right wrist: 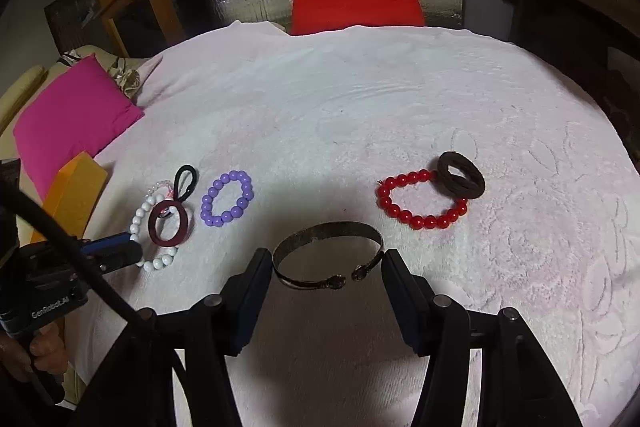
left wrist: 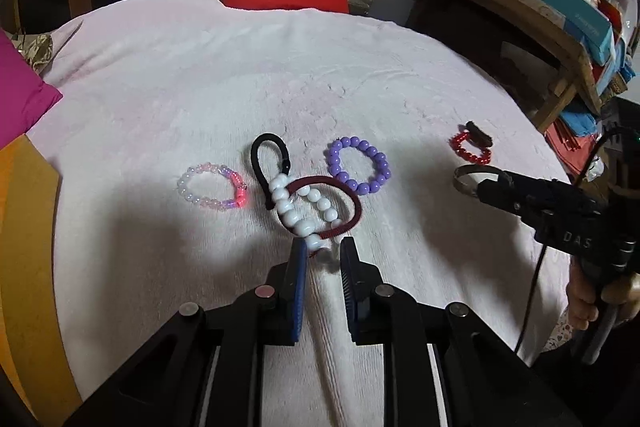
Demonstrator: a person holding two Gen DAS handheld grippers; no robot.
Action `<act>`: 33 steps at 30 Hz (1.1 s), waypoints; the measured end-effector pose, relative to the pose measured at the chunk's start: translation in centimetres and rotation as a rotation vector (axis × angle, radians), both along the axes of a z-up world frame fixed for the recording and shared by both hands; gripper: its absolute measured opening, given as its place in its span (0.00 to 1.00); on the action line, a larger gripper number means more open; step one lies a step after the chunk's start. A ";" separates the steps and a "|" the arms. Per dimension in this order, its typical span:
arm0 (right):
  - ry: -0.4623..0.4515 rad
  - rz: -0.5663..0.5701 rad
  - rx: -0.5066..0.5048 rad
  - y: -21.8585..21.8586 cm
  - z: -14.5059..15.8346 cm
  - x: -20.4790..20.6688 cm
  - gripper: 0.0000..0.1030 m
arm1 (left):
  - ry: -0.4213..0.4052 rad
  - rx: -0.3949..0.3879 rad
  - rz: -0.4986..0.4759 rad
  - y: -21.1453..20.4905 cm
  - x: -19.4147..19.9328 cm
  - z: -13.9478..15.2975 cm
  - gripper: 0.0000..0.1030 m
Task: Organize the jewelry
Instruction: 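Grasp the black hair tie from the white bead pile with the left gripper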
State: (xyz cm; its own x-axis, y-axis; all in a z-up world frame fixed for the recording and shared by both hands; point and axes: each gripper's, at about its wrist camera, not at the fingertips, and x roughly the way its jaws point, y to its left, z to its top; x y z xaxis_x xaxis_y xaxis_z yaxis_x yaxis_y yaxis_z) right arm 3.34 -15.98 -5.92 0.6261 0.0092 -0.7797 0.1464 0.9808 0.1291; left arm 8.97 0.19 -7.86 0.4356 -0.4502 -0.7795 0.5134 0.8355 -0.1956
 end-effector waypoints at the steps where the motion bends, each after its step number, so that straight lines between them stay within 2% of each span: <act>1: -0.001 -0.001 0.001 0.0 0.1 0.0 0.58 | -0.001 -0.019 -0.003 0.7 -0.3 0.1 0.15; 5: -0.008 0.002 0.001 0.3 0.3 0.0 0.56 | -0.014 -0.087 -0.021 1.4 -0.6 1.1 0.12; 6: -0.007 0.007 0.001 0.3 0.3 0.0 0.37 | -0.026 -0.063 -0.019 1.3 -0.6 1.0 0.12; 8: 0.007 0.004 -0.001 0.3 0.2 0.2 0.35 | -0.043 0.049 0.030 1.3 -0.1 0.2 0.12; 9: 0.011 0.003 0.007 0.2 0.1 0.3 0.35 | -0.041 0.075 0.044 1.4 0.1 -0.1 0.14; 10: 0.015 0.004 0.017 0.2 0.0 0.4 0.35 | -0.031 0.097 0.059 1.5 0.5 -0.6 0.17; 12: 0.022 0.005 0.023 0.1 -0.2 0.4 0.35 | 0.009 0.112 0.073 1.6 1.0 -1.4 0.41; 14: 0.027 0.003 0.027 0.0 -0.3 0.5 0.36 | 0.020 0.105 0.075 1.5 1.1 -1.7 0.50; 16: 0.044 -0.009 0.054 -0.4 -0.5 0.6 0.40 | 0.003 0.108 0.068 1.1 1.1 -1.5 0.50; 18: 0.061 -0.021 0.064 -0.8 -0.7 0.6 0.53 | -0.026 0.105 0.074 0.6 1.0 -1.0 0.51; 20: 0.059 -0.041 0.087 -1.4 -0.8 0.5 0.60 | -0.046 0.089 0.052 -0.2 0.7 -0.3 0.51; 24: 0.035 -0.061 0.117 -2.7 -0.4 0.2 0.60 | -0.081 0.115 0.014 -2.1 0.2 -0.3 0.51; 29: 0.031 -0.084 0.139 -3.9 -0.3 0.1 0.60 | -0.046 0.130 0.019 -4.1 1.8 -2.0 0.51; 31: 0.034 -0.082 0.138 -4.2 -0.3 0.1 0.60 | -0.027 0.123 -0.011 -4.9 1.9 -2.9 0.43; 32: 0.038 -0.079 0.138 -4.2 -0.3 0.2 0.61 | -0.015 0.123 -0.031 -5.3 1.7 -3.1 0.35; 33: 0.043 -0.075 0.141 -4.3 -0.4 0.3 0.66 | -0.018 0.126 -0.039 -5.5 1.6 -3.2 0.30</act>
State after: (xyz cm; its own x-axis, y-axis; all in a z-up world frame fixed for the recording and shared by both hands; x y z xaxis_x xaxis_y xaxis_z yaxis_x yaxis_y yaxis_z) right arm 3.60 -20.27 -6.33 0.5949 0.0754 -0.8003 0.2267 0.9394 0.2570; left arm 10.59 -5.27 -11.02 0.4344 -0.3660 -0.8230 0.5481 0.8325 -0.0809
